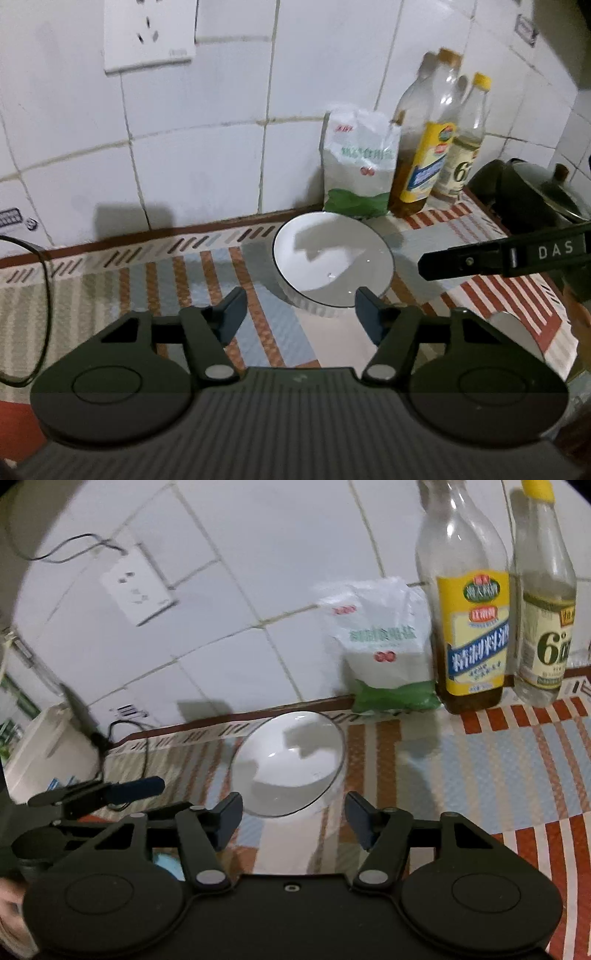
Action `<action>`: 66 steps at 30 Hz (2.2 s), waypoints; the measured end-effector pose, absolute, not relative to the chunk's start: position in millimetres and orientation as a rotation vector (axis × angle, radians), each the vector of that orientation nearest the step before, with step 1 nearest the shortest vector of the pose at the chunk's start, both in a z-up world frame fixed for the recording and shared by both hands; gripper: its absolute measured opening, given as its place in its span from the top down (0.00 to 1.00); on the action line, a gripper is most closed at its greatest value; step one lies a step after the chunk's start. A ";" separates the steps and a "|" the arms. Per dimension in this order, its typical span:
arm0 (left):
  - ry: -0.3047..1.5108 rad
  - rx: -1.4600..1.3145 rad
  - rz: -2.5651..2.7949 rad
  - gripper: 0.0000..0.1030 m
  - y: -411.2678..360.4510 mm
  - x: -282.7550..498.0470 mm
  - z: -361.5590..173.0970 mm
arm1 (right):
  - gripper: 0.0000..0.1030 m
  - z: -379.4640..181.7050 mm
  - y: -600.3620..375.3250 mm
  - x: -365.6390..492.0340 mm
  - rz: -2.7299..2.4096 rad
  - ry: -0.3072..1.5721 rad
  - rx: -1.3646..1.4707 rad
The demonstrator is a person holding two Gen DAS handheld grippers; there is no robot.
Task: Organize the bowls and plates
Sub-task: 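Move both grippers to the third white bowl near the salt bag, then grasp the third white bowl rim with both grippers and lift it, then carry the white bowl over the two stacked bowls with both grippers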
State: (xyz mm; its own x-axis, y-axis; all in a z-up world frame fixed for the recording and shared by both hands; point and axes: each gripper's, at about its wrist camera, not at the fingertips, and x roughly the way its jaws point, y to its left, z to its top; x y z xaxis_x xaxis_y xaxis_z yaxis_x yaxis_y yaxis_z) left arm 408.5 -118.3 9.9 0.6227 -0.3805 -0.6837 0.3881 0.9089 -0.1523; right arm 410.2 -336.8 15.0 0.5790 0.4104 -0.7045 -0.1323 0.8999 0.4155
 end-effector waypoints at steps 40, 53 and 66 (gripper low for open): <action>0.797 -0.047 -0.428 0.85 -132.8 409.0 12.2 | 0.80 6.1 -333.3 409.9 0.253 0.923 0.399; 0.739 -0.051 -0.518 0.85 -134.3 323.6 67.9 | 0.81 64.1 -342.8 311.5 0.238 0.815 0.354; 0.827 -0.012 -0.565 0.85 -175.2 279.8 68.4 | 0.81 59.7 -376.8 252.3 0.164 0.792 0.370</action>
State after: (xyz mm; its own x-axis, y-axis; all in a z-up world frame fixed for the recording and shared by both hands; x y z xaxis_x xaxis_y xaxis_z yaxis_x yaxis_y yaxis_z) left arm 279.8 -175.2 68.4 0.5392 -0.4796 -0.6923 0.4701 0.8534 -0.2251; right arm 252.3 -376.8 59.7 0.6936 0.2803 -0.6636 -0.0061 0.9234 0.3837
